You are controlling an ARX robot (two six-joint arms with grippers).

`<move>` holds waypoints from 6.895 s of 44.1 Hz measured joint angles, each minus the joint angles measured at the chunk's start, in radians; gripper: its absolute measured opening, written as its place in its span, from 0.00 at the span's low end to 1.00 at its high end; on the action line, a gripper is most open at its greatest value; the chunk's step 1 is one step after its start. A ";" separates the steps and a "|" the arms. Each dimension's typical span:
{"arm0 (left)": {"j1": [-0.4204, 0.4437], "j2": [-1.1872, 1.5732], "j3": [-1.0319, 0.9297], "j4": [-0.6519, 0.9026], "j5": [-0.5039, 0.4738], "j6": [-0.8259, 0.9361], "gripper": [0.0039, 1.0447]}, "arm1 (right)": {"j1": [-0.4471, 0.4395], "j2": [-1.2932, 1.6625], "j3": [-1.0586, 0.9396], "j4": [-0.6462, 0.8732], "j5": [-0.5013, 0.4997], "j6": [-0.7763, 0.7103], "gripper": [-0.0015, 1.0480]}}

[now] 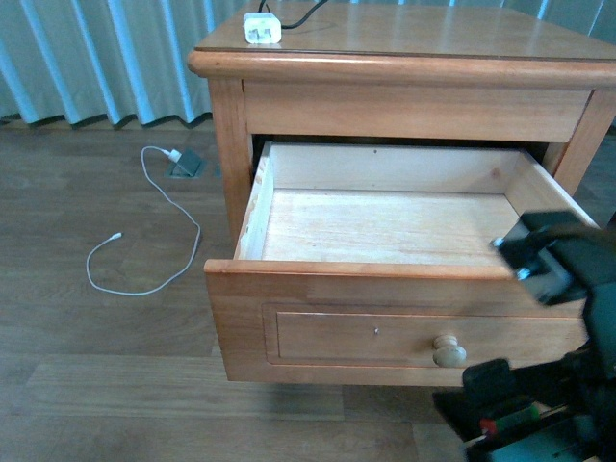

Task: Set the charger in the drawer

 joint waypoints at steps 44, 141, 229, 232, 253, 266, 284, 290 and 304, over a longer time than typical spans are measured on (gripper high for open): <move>0.000 0.000 0.000 0.000 0.000 0.000 0.94 | -0.477 -1.006 -0.147 -0.117 -0.023 -0.061 0.78; -0.323 1.724 1.211 0.332 -0.235 -0.192 0.94 | -0.357 -1.164 -0.336 -0.021 0.169 -0.094 0.92; -0.462 1.814 1.353 0.264 -0.154 -0.015 0.38 | -0.357 -1.164 -0.336 -0.021 0.169 -0.094 0.92; -0.491 1.761 1.287 0.270 -0.133 0.005 0.38 | -0.357 -1.164 -0.336 -0.021 0.169 -0.094 0.92; -0.600 1.883 1.167 0.300 -0.087 0.045 0.38 | -0.357 -1.164 -0.336 -0.021 0.169 -0.094 0.92; -0.600 2.056 1.253 0.290 -0.105 0.060 0.38 | -0.357 -1.164 -0.336 -0.021 0.169 -0.094 0.92; -0.600 2.217 1.402 0.251 -0.140 0.029 0.38 | -0.357 -1.164 -0.336 -0.021 0.169 -0.094 0.92; -0.599 2.224 1.416 0.247 -0.155 0.025 0.54 | -0.357 -1.164 -0.336 -0.021 0.169 -0.094 0.92; -0.581 2.118 1.334 0.318 -0.293 0.024 0.94 | -0.357 -1.164 -0.336 -0.021 0.169 -0.094 0.92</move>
